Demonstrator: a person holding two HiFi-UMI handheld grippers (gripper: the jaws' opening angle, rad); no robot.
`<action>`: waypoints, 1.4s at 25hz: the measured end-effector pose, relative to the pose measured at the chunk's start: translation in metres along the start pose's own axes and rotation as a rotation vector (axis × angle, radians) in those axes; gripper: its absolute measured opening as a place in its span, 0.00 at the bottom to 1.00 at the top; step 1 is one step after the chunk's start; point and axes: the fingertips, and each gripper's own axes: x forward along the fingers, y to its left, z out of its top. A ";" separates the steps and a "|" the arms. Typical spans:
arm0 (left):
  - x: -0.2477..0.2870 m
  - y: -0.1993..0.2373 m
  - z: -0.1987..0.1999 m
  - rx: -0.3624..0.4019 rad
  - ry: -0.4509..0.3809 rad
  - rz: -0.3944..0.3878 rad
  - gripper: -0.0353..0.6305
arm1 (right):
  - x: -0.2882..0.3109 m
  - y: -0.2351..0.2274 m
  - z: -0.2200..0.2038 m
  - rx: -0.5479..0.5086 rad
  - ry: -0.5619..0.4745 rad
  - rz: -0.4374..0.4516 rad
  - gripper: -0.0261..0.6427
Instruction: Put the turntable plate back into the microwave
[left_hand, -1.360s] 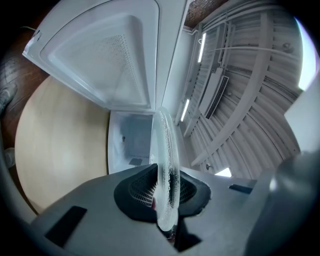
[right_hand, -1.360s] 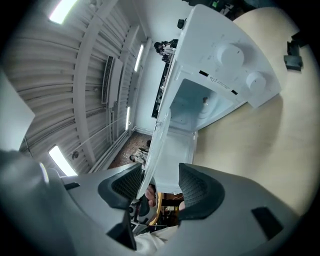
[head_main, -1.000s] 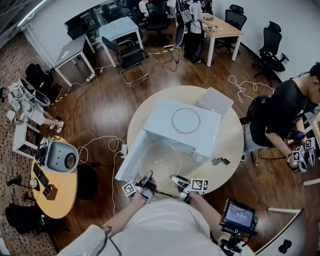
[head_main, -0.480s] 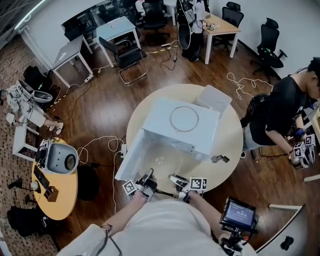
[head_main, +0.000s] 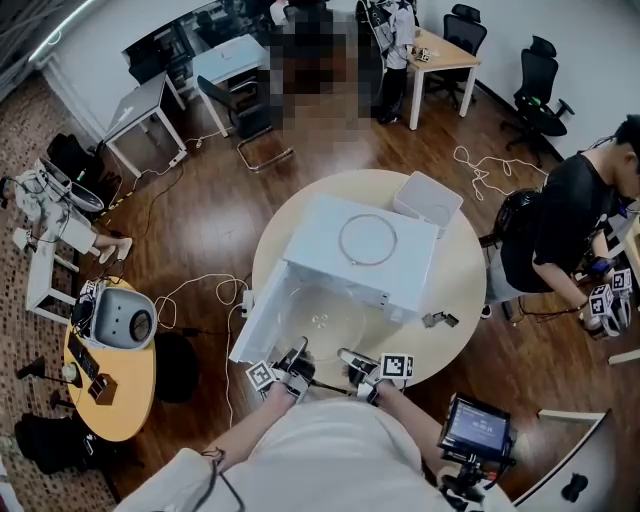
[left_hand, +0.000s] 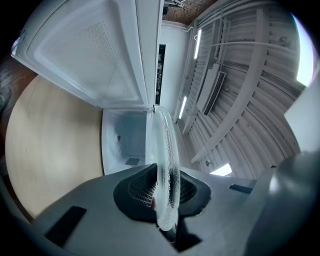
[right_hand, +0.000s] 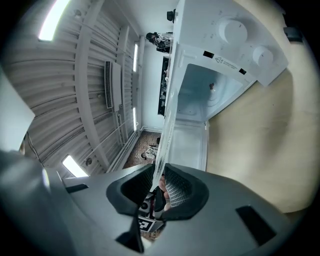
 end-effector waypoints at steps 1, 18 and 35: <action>0.001 -0.001 0.000 0.005 0.001 0.000 0.11 | -0.001 -0.002 0.000 0.012 -0.002 -0.008 0.16; 0.015 -0.010 -0.024 0.041 0.096 -0.017 0.11 | 0.005 -0.008 0.005 0.069 -0.012 -0.043 0.12; 0.017 0.011 -0.025 0.099 0.130 0.063 0.12 | 0.002 -0.019 0.011 0.154 -0.021 -0.071 0.10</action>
